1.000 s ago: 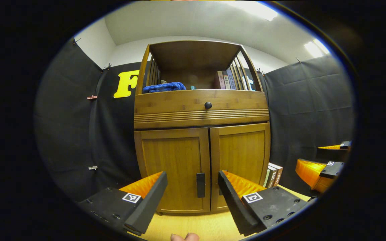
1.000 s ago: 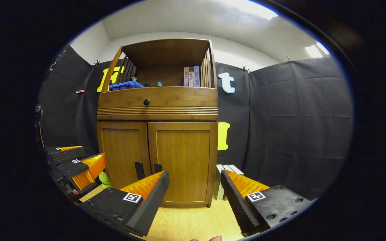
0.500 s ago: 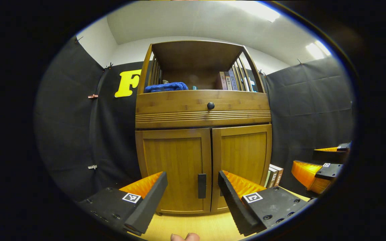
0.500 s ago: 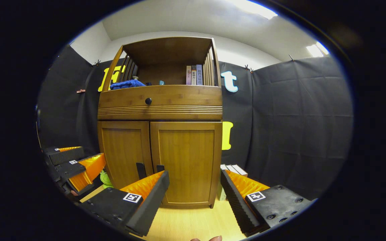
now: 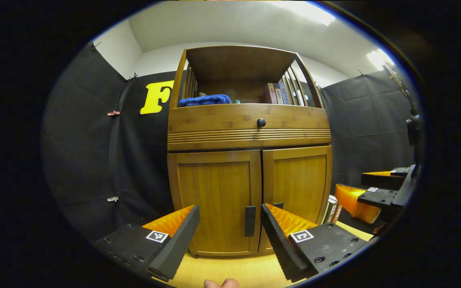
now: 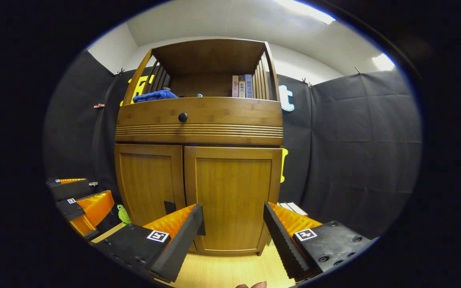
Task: Open the right door of the double-door shoe cabinet with the right hand, and open the left door with the left hand.
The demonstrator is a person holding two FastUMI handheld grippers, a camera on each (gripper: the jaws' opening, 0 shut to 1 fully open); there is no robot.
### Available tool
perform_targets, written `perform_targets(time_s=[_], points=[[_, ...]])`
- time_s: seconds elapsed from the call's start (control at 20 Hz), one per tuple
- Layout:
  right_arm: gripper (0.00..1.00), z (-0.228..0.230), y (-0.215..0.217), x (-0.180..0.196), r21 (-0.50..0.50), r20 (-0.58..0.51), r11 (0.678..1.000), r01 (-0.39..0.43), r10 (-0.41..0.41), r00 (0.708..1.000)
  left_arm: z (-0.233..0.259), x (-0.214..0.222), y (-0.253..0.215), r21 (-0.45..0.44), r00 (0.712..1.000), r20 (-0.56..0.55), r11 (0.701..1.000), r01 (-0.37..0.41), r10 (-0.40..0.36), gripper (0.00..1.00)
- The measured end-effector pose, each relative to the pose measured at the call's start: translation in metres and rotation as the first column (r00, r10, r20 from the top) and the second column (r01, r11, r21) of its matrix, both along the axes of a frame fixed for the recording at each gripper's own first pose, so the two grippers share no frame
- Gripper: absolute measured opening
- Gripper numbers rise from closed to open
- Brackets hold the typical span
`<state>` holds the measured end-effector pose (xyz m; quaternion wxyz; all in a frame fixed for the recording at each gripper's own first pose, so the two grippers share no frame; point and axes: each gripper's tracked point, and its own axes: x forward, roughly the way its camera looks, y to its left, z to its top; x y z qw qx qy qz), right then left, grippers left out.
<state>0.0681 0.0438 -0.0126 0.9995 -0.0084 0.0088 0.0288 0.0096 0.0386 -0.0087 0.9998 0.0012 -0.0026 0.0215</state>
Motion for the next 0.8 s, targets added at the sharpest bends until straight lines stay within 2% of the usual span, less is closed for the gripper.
perform_targets(time_s=[0.1, 0.15, 0.2, 0.4, 0.55, 0.8], points=[[0.97, -0.003, 0.010, 0.019, 0.015, -0.011, 1.000, -0.011, 0.011, 1.000, -0.002, 0.000, 0.006, -0.003, 1.000, 0.000, 1.000, -0.006, 0.006, 0.95], [0.98, -0.007, 0.018, 0.028, 0.020, -0.020, 1.000, -0.019, 0.019, 1.000, -0.004, 0.000, 0.008, -0.005, 1.000, -0.001, 1.000, -0.009, 0.009, 0.92], [0.98, -0.012, 0.029, 0.040, 0.030, -0.027, 0.999, -0.036, 0.037, 0.999, -0.006, 0.001, 0.011, -0.008, 1.000, -0.005, 1.000, -0.011, 0.011, 0.95], [0.96, -0.044, 0.063, 0.075, 0.068, -0.064, 0.992, -0.107, 0.111, 0.992, -0.017, 0.005, 0.021, -0.024, 1.000, -0.018, 0.999, -0.026, 0.025, 0.95], [0.98, -0.077, 0.080, 0.097, 0.095, -0.114, 0.988, -0.119, 0.129, 0.985, -0.017, 0.009, 0.024, -0.023, 0.999, -0.020, 0.999, -0.031, 0.031, 0.95], [0.96, -0.128, 0.091, 0.132, 0.079, -0.163, 0.989, -0.122, 0.134, 0.977, -0.025, 0.012, 0.026, -0.017, 0.999, -0.020, 0.999, -0.050, 0.049, 0.95]])
